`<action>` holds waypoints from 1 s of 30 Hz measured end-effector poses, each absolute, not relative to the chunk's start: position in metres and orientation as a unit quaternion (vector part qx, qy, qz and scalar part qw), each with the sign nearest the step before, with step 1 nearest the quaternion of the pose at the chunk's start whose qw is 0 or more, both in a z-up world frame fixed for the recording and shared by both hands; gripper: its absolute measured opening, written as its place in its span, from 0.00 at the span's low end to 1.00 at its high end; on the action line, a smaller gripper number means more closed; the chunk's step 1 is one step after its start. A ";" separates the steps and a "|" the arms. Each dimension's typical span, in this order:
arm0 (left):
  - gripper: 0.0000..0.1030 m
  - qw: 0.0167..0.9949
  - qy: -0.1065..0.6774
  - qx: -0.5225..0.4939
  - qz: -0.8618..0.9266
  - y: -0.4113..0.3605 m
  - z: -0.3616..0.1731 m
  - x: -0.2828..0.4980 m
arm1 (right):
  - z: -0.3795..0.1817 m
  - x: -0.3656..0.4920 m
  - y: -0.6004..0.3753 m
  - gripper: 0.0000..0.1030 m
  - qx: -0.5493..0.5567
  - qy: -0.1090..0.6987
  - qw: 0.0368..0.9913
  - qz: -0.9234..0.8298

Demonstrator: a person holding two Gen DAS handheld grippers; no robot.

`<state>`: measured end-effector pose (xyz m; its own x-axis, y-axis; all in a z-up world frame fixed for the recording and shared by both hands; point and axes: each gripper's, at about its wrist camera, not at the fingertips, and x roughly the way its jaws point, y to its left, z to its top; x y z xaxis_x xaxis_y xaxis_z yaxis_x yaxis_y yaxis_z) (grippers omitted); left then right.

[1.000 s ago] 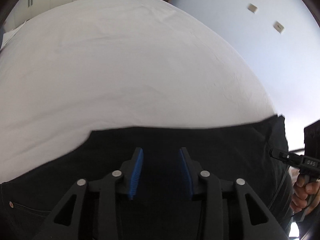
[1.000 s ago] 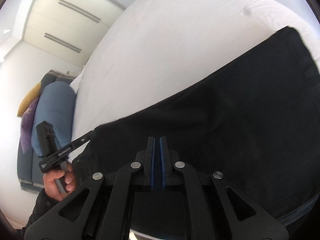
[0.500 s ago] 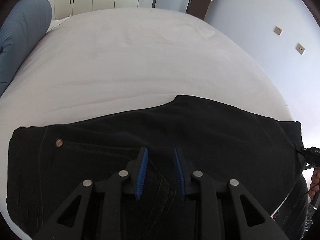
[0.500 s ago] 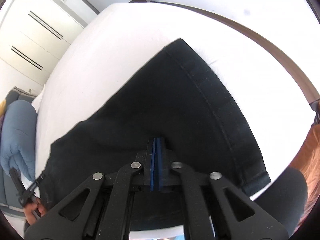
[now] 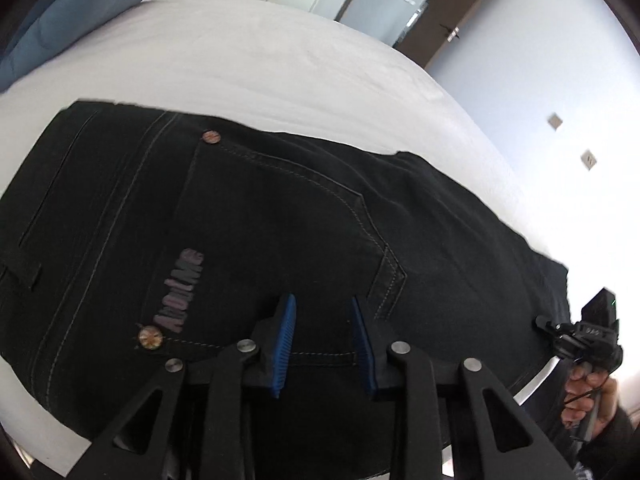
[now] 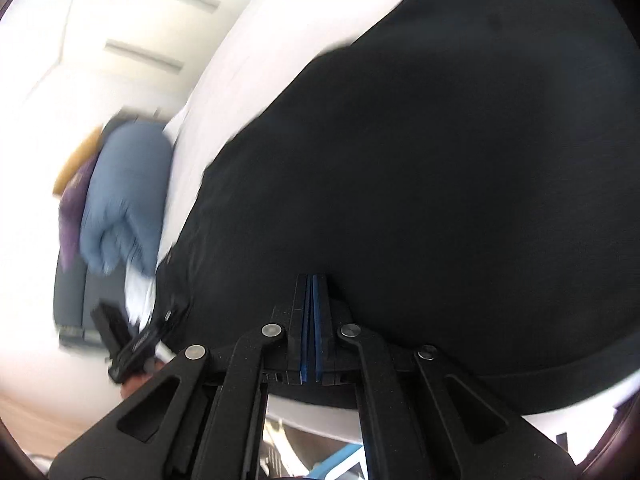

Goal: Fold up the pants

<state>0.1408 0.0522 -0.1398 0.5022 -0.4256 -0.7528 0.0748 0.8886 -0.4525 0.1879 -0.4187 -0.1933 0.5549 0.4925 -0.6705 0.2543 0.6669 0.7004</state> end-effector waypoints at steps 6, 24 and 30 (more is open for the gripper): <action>0.34 0.843 0.456 -0.281 -0.044 0.118 -0.128 0.129 | -0.167 0.137 -0.491 0.07 0.462 0.406 0.789 -0.002; 0.74 0.857 0.490 -0.159 -0.002 0.069 -0.129 0.148 | -0.203 0.066 -0.524 0.00 0.501 0.376 0.773 -0.097; 0.78 0.862 0.480 -0.162 0.016 0.034 -0.106 0.137 | -0.164 0.012 -0.605 0.25 0.476 0.318 0.801 -0.176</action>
